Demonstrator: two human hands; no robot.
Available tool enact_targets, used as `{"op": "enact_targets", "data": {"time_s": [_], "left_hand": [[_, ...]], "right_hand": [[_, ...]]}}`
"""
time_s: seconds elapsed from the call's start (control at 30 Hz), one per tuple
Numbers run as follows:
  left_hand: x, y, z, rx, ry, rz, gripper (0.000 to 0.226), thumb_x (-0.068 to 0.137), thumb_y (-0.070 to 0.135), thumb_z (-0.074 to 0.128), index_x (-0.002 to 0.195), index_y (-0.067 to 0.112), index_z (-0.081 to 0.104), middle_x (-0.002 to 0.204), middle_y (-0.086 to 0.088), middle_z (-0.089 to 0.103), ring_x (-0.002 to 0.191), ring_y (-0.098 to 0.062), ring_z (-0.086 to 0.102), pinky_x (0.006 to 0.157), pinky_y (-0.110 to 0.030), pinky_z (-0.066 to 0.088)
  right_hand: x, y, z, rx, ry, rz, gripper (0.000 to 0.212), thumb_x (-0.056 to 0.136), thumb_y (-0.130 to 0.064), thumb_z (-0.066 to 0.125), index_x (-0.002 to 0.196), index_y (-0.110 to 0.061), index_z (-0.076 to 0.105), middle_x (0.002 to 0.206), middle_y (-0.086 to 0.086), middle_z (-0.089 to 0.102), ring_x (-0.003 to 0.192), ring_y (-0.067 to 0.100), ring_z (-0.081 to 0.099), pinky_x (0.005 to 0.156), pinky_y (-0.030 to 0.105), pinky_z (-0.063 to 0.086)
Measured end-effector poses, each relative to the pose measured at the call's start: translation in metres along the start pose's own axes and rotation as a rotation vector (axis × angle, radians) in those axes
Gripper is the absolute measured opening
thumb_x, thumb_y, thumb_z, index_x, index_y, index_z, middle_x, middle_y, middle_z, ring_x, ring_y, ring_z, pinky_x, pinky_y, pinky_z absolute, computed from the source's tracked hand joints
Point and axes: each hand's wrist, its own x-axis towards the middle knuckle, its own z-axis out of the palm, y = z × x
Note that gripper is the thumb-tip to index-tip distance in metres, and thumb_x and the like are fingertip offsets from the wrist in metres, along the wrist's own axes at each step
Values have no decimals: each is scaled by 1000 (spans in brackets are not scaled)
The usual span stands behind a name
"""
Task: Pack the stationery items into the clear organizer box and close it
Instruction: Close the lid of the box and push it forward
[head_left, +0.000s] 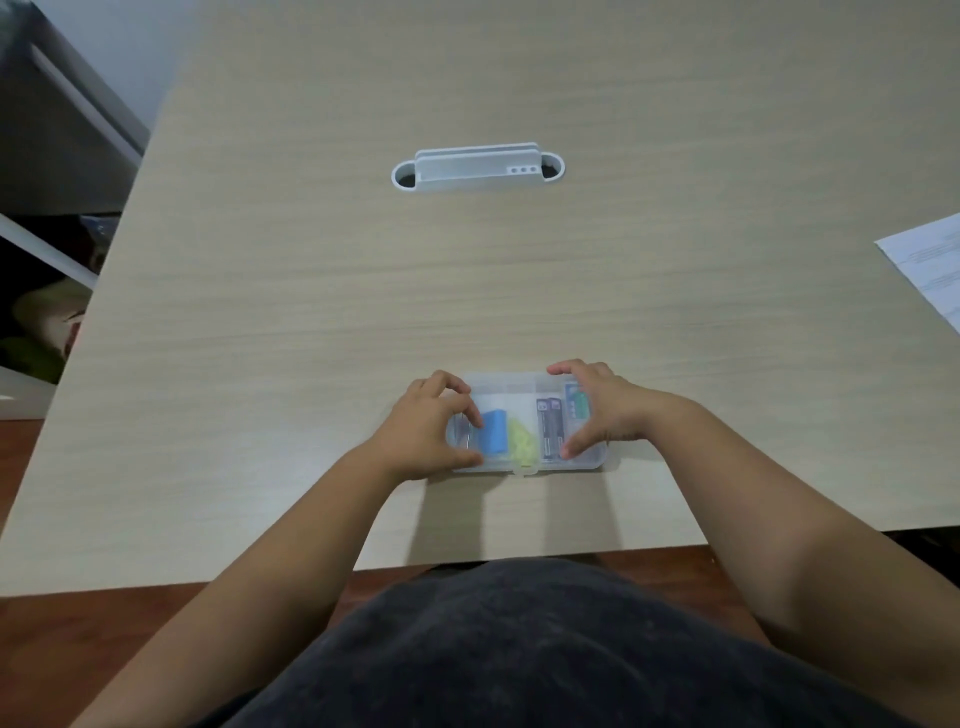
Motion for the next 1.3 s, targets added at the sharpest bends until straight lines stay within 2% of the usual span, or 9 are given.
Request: {"op": "enact_targets", "data": {"time_s": [0.2, 0.6, 0.67, 0.77, 0.87, 1.0, 1.1, 1.23, 1.3], "left_hand": [[-2, 6, 5, 154, 0, -13, 47, 65, 52, 76, 105, 36, 58, 133, 10, 38, 123, -18, 40, 105, -35, 34], [8, 15, 7, 312, -31, -37, 60, 63, 50, 77, 113, 31, 50, 129, 4, 37, 118, -23, 39, 99, -33, 33], [3, 10, 9, 316, -7, 3, 61, 66, 51, 73, 119, 31, 49, 134, 4, 37, 126, -24, 37, 107, -35, 30], [-3, 9, 20, 375, -5, 135, 72, 79, 54, 64, 141, 27, 40, 155, -3, 26, 147, -29, 17, 121, -41, 16], [-5, 15, 33, 392, -76, 147, 74, 92, 47, 54, 153, 24, 21, 164, -3, 4, 152, -24, 6, 119, -37, 21], [0, 15, 36, 376, -57, 106, 70, 97, 44, 47, 155, 23, 13, 164, -2, -4, 152, -22, 1, 117, -37, 28], [8, 10, 35, 401, -12, 85, 62, 99, 41, 44, 154, 24, 19, 164, -1, 3, 152, -22, 6, 112, -35, 35], [22, -2, 27, 348, 138, 81, 44, 91, 32, 63, 134, 23, 58, 150, -3, 45, 136, -29, 47, 83, -42, 57], [34, -5, 22, 363, 172, 70, 42, 90, 33, 64, 131, 23, 61, 147, -3, 49, 131, -30, 52, 78, -43, 58]], "right_hand": [[-2, -2, 4, -100, 45, 12, 120, 43, -42, 92, 138, -52, 20, 149, 1, 27, 137, 27, 32, 110, 51, 35], [-6, -4, 9, -184, 143, 0, 119, 44, -44, 91, 141, -48, 22, 151, 1, 23, 137, 27, 29, 111, 47, 33], [-10, -3, 11, -207, 196, -38, 109, 43, -48, 89, 135, -47, 31, 152, -2, 19, 138, 26, 26, 111, 46, 32], [-18, -2, 15, -286, 255, -138, 77, 50, -49, 86, 118, -44, 50, 148, -5, 25, 135, 22, 25, 108, 41, 27], [-19, -7, 20, -349, 258, -205, 55, 61, -44, 82, 111, -41, 60, 139, -7, 35, 133, 20, 27, 110, 38, 25], [-18, -21, 23, -389, 191, -219, 62, 69, -33, 79, 125, -33, 54, 135, -6, 37, 127, 20, 36, 101, 39, 43], [-13, -26, 21, -442, 184, -215, 71, 73, -25, 75, 138, -28, 46, 148, -4, 28, 134, 19, 34, 99, 35, 45], [8, -28, 18, -494, 205, -227, 54, 92, -21, 57, 144, -25, 41, 162, -1, 13, 146, 21, 25, 107, 34, 39], [23, -29, 15, -521, 220, -231, 52, 95, -14, 47, 145, -24, 39, 163, -1, 9, 147, 21, 22, 106, 39, 43]]}}
